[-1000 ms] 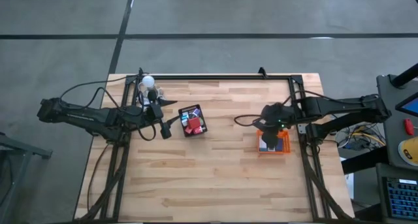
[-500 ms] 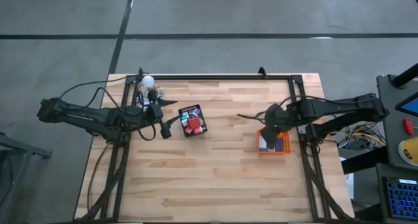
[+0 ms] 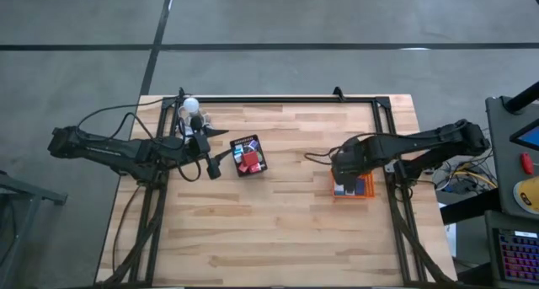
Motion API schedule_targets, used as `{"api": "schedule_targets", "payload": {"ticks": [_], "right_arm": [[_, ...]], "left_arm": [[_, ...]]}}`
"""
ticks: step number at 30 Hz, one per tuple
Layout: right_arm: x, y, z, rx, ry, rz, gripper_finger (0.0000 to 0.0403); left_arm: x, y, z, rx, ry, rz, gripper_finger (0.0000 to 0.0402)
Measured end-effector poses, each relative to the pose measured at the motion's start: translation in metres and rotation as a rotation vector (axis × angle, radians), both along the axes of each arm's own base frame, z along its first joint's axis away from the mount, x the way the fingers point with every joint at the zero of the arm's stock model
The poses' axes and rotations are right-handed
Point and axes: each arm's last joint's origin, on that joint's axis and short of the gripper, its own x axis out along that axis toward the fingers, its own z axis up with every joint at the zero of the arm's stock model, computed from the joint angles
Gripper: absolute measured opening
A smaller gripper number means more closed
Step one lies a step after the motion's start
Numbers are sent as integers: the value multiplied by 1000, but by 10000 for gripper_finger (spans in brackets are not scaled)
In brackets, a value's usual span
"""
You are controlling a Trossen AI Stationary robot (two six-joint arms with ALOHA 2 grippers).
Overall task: Pick & Place Office items
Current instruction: Put the dark blue digital clock in the orange bin
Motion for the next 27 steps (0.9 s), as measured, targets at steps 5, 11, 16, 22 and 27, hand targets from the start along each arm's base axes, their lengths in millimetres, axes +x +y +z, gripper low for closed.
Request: {"api": "schedule_targets", "payload": {"ticks": [5, 11, 16, 22, 27], "right_arm": [[7, 6, -12, -11, 37, -5, 70], [10, 17, -21, -30, 25, -39, 72], [8, 26, -23, -31, 14, -48, 70], [7, 33, -25, -31, 4, -59, 69], [4, 35, -30, -32, 5, -77, 69]], "left_arm": [[0, 0, 0, 0, 0, 0, 275], [0, 0, 0, 0, 0, 0, 275], [0, 0, 0, 0, 0, -1, 275], [0, 0, 0, 0, 0, 0, 275], [0, 0, 0, 0, 0, 0, 275]]}}
